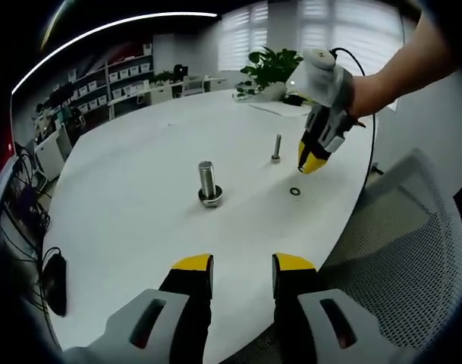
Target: Place the washer onto the threaded stud by aligning its center hole with the stud, sliding it down to the base, and recovering from edge contact or off-axis alignment until the washer reaches the visible bottom stop.
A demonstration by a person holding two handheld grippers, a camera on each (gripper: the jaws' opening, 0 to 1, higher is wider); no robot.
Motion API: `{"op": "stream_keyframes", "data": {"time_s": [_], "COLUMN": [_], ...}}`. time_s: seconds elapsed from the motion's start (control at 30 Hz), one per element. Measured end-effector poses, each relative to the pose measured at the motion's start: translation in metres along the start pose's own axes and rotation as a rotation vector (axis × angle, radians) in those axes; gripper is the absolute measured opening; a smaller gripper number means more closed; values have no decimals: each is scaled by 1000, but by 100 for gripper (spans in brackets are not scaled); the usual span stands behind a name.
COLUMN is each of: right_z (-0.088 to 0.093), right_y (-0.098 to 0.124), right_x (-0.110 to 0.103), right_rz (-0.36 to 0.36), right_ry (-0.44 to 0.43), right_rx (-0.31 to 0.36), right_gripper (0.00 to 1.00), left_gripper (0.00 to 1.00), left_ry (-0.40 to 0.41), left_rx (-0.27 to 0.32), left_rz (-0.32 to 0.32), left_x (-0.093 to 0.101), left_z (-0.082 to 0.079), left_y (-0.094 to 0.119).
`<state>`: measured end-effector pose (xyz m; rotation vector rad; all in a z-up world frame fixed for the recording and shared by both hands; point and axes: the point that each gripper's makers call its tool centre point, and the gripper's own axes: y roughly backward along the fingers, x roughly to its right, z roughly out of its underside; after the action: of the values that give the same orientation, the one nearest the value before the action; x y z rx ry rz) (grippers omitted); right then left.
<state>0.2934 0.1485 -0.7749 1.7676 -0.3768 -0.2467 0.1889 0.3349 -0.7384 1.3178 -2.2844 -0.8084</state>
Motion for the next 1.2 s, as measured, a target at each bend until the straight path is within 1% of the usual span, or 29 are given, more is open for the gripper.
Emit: {"op": "stream_keyframes", "data": {"time_s": [0.13,0.2,0.37,0.5,0.6,0.77,1.0,1.2], "right_z": [-1,-4,5,5,3,-2,-6,-18], "right_y": [7,12,12,15,18,26,32,38], "right_x": [13,18,24,28,34,45,51,54], "right_rz": [15,25,25,26,29,35,50,59], "right_ry": [-6,-9,-8,-11,-7,-32,-33,-16], "right_rx": [12,37,12,16,20,38,60,84], "right_gripper": [14,14,14,14,14,14,14,14], "left_gripper": [29,29,29,29,29,29,29,29], "left_ry": [-1,0,-4,1,-2,-3,-5,-6], "left_rx": [0,-5,-13,-14,-16,-19,-23,-21], "left_rz": [-3,-5,-3,-5,-5,-7,-2,-2], "left_x": [-1,-1,0,-1,-1,-1,-1,0], "left_z": [0,1,2,3,3,3,4,3], "left_y": [0,-1,-1,-1,-1,-1,-2,-1]}}
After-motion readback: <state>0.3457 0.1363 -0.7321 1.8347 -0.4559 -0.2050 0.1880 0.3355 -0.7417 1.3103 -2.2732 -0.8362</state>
